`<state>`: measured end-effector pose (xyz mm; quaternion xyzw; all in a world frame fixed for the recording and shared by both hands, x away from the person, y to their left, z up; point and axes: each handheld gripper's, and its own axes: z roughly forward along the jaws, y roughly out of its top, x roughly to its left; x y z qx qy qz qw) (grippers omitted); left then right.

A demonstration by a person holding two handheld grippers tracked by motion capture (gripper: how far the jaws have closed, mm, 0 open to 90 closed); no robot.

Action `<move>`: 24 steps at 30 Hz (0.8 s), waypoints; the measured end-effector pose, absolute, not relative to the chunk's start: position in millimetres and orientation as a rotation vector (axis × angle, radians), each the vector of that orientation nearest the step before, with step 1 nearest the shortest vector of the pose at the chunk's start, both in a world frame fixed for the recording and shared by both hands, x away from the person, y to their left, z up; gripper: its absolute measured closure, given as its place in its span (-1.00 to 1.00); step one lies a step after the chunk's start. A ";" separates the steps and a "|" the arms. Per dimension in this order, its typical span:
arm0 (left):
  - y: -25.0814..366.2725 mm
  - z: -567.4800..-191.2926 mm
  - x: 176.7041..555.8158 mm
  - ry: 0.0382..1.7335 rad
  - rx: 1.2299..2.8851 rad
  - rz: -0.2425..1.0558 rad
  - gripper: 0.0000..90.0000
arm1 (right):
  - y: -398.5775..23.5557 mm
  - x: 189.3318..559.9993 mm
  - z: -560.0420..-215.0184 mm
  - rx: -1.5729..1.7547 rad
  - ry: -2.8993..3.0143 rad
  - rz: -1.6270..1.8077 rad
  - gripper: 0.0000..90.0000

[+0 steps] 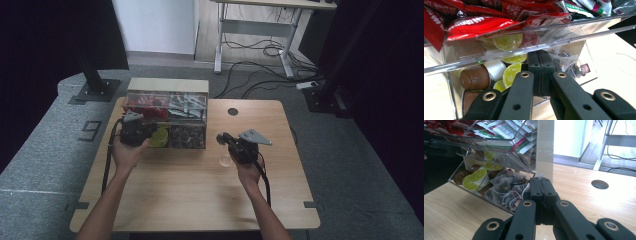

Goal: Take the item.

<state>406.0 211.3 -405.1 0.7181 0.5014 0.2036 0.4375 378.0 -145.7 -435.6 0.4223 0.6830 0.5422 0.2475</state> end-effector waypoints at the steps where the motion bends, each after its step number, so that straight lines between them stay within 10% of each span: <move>1: 211.4 -405.1 406.0 1.247 1.786 0.506 1.00 | -148.3 378.7 -435.9 1.158 1.856 1.475 0.97; 24: 211.4 -406.4 405.3 1.245 1.785 0.506 1.00 | -165.3 386.1 -451.1 1.222 1.846 1.431 0.97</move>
